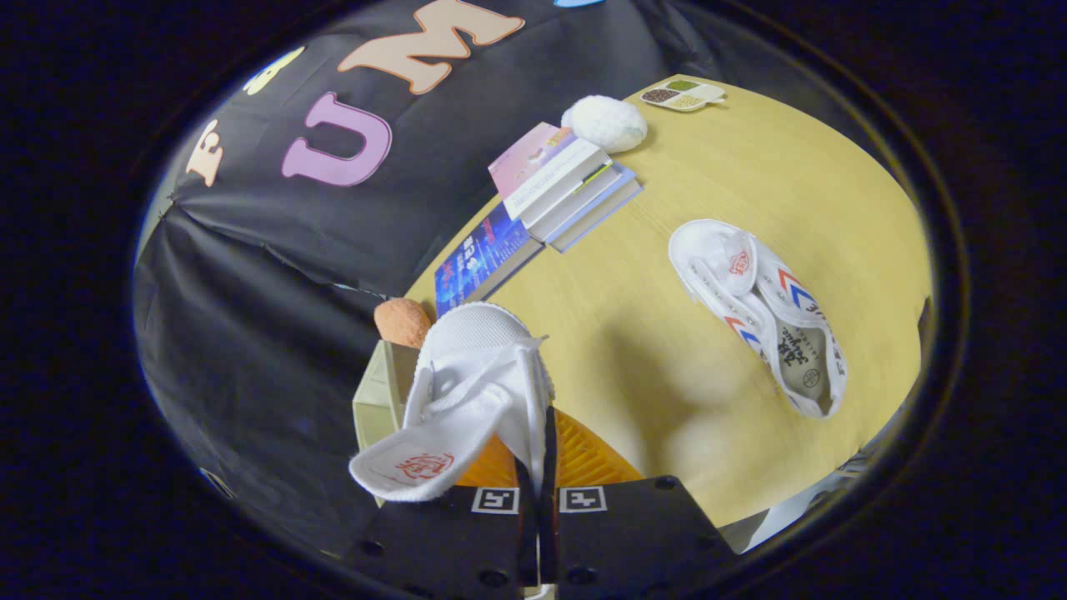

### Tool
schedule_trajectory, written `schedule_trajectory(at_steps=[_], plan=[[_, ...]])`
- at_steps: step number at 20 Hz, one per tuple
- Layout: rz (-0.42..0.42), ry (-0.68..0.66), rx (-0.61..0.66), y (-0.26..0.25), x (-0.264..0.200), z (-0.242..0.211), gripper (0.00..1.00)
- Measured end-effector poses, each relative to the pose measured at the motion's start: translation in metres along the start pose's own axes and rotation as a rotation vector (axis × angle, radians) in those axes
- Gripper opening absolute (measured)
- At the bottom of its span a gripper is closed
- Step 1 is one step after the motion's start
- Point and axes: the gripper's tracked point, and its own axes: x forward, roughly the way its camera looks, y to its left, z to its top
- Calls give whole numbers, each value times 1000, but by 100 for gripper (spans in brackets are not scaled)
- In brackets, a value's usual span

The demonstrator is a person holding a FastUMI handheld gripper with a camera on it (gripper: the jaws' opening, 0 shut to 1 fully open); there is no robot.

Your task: Open the storage box then place both shoes into the box .Put the left shoe in first, then the right shoe, with the right side of both shoes facing outward in a uniform manner.

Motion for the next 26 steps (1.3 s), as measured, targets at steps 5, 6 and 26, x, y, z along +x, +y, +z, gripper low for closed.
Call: schedule_trajectory(at_steps=[5,6,26], plan=[[55,-28,-63,59,-24,5,4],[75,-27,-80,75,-25,5,4],[59,186,-260,194,115,-87,4]])
